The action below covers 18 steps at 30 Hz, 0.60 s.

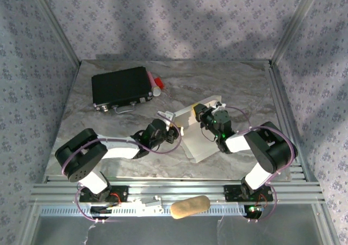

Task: Fold the paper box

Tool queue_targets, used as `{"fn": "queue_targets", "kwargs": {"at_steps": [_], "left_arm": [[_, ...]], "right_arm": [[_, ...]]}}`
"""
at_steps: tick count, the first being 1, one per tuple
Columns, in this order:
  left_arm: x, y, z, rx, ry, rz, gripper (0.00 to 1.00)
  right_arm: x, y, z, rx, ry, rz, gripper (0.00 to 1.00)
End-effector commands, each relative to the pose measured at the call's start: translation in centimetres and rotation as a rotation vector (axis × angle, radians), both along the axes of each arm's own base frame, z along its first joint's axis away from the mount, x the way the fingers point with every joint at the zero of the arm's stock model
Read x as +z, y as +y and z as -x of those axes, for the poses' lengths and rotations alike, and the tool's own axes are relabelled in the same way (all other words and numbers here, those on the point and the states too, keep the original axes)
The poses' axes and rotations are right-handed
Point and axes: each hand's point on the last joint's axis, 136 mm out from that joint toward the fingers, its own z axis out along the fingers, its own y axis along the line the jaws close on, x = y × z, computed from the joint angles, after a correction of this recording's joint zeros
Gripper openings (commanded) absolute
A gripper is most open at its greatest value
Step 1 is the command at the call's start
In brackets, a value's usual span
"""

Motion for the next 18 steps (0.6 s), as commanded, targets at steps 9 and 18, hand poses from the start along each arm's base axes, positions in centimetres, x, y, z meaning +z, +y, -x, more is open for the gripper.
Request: {"fn": "queue_targets", "kwargs": {"at_steps": [9,18], "left_arm": [[0.2,0.0,-0.9,0.131,-0.111,-0.078,0.43],[-0.6,0.3,-0.9,0.195,-0.141,-0.130,0.40]], "right_arm": [[-2.4,-0.1,2.5,0.014,0.011,0.056,0.00],[-3.0,0.2,2.8,0.018,0.023,0.066,0.00]]}}
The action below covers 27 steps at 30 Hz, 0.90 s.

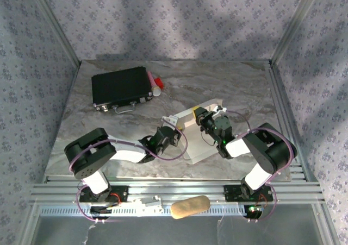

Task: Fold the paper box

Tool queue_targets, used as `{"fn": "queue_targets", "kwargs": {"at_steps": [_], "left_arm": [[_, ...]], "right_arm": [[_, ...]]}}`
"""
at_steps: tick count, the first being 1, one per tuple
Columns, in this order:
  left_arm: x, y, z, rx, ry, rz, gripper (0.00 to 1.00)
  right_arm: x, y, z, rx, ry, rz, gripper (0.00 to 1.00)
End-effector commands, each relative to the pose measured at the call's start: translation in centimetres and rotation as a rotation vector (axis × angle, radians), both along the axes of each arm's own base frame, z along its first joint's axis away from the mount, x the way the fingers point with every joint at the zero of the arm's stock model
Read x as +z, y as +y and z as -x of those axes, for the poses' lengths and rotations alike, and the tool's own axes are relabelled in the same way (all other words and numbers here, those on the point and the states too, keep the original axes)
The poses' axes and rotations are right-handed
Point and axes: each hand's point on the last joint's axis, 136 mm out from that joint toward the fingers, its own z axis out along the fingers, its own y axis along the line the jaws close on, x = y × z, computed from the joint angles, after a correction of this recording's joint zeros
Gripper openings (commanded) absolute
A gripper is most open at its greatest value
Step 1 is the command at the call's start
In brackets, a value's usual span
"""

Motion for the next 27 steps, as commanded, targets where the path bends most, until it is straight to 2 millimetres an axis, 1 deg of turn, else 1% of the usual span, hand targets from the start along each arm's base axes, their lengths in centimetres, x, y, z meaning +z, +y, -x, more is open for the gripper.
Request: {"fn": "queue_targets", "kwargs": {"at_steps": [1,7,11,14,16,22,25,27], "left_arm": [[0.3,0.3,-1.1,0.067,-0.043,-0.027,0.39],[-0.1,0.0,-1.2,0.076,-0.041,-0.033,0.35],[0.0,-0.5,-1.3,0.074,-0.041,-0.024,0.29],[0.3,-0.6,-1.5,0.088,-0.054,-0.027,0.27],[0.5,-0.8,-1.5,0.084,-0.057,-0.025,0.23],[0.8,-1.1,-1.8,0.107,-0.056,-0.045,0.13],[0.9,-1.1,-1.8,0.126,-0.053,-0.053,0.04],[0.7,-1.2,-1.8,0.126,-0.047,-0.052,0.01]], "right_arm": [[-3.1,0.4,1.2,0.034,0.069,0.078,0.00],[-3.4,0.5,1.3,0.034,0.076,0.080,0.00],[-3.7,0.8,1.4,0.039,0.085,0.087,0.00],[-4.0,1.0,1.4,0.042,0.091,0.087,0.00],[-4.3,1.1,1.4,0.044,0.101,0.089,0.00],[-4.4,1.5,1.6,0.042,0.106,0.089,0.00],[-4.3,1.6,1.6,0.038,0.106,0.089,0.00],[-4.3,1.7,1.6,0.037,0.107,0.088,0.00]]}}
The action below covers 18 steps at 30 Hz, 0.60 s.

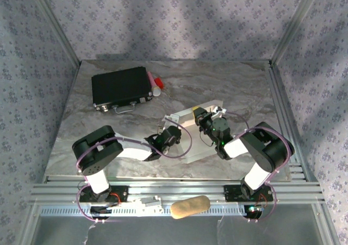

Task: Fold the paper box

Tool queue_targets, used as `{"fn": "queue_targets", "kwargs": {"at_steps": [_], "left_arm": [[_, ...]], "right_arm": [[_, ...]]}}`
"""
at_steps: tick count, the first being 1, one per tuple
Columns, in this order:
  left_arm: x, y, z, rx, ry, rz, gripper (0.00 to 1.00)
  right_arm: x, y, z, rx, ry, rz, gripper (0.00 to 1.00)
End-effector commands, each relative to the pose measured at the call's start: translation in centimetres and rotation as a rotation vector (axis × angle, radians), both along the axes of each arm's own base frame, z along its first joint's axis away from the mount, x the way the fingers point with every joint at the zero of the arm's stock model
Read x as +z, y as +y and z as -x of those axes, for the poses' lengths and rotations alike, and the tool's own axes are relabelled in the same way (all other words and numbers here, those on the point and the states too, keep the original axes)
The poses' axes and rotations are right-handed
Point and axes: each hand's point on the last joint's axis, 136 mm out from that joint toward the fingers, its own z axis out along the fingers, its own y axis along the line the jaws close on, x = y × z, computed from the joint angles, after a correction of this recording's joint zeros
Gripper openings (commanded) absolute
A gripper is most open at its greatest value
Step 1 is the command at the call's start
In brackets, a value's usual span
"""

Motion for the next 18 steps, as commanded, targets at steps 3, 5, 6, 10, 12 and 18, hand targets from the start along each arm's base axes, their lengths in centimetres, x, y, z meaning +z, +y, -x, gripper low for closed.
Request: {"fn": "queue_targets", "kwargs": {"at_steps": [3,5,6,10,12,18], "left_arm": [[1.4,-2.2,-0.1,-0.028,-0.019,0.055,0.03],[1.7,-2.4,0.1,-0.048,-0.017,0.066,0.06],[1.9,-2.6,0.2,-0.060,-0.019,0.073,0.06],[2.4,-2.6,0.1,-0.059,-0.026,0.071,0.00],[2.3,-2.6,-0.3,-0.027,-0.015,0.037,0.00],[1.5,-1.8,-1.4,0.123,-0.004,-0.073,0.03]], "right_arm": [[-4.0,1.4,1.8,0.076,0.121,0.089,0.00],[-4.1,1.2,1.8,0.072,0.127,0.092,0.00],[-4.1,1.2,1.8,0.070,0.128,0.093,0.00],[-4.5,1.1,2.1,0.060,0.141,0.089,0.00],[-4.4,1.2,2.1,0.056,0.145,0.080,0.00],[-4.4,1.2,2.4,0.028,0.170,0.067,0.00]]}}
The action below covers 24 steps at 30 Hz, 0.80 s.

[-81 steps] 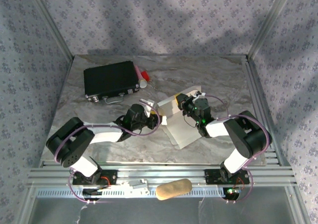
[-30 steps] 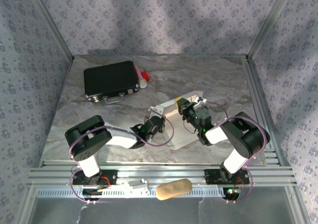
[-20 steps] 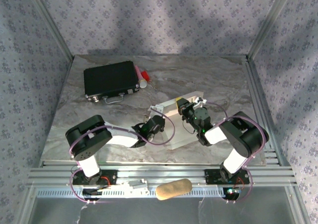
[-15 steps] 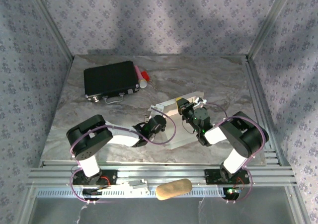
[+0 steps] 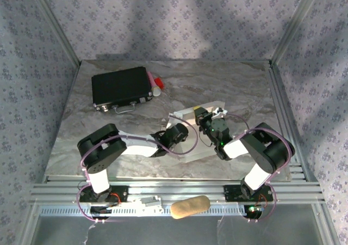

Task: Fold the paper box

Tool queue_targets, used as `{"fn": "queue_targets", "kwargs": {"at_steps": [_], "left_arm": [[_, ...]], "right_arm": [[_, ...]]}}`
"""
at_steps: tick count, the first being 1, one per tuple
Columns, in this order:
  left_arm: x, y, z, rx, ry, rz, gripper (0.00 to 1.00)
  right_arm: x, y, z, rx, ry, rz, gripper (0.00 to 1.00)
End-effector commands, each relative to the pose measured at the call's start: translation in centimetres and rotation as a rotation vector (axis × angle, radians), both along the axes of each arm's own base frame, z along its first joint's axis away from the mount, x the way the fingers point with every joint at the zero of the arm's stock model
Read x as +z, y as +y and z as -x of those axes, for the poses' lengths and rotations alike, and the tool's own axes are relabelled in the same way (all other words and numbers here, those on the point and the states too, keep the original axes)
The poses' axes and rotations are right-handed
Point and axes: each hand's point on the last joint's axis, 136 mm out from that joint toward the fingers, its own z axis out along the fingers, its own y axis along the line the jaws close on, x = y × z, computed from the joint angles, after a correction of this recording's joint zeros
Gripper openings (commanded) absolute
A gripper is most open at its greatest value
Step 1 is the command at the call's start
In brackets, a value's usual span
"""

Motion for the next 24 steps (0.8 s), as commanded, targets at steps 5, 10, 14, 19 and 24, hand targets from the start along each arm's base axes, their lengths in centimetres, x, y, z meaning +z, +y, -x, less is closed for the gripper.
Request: {"fn": "queue_targets", "kwargs": {"at_steps": [5,10,14,19,24], "left_arm": [[0.9,-0.4,-1.1,0.146,-0.026,-0.017,0.03],[1.0,0.1,-1.4,0.221,-0.055,-0.025,0.00],[1.7,1.2,-1.1,0.335,-0.086,-0.055,0.00],[2.5,2.6,-0.4,0.475,-0.142,-0.128,0.00],[2.4,2.0,-0.3,0.476,-0.139,-0.098,0.00]], "right_arm": [[-4.4,1.5,2.7,0.087,0.157,0.072,0.00],[-4.2,1.3,2.8,0.078,0.165,0.063,0.00],[-4.3,1.2,2.9,0.067,0.178,0.056,0.00],[-4.6,1.1,3.1,0.062,0.191,0.054,0.00],[-4.9,1.0,3.1,0.058,0.197,0.055,0.00]]}}
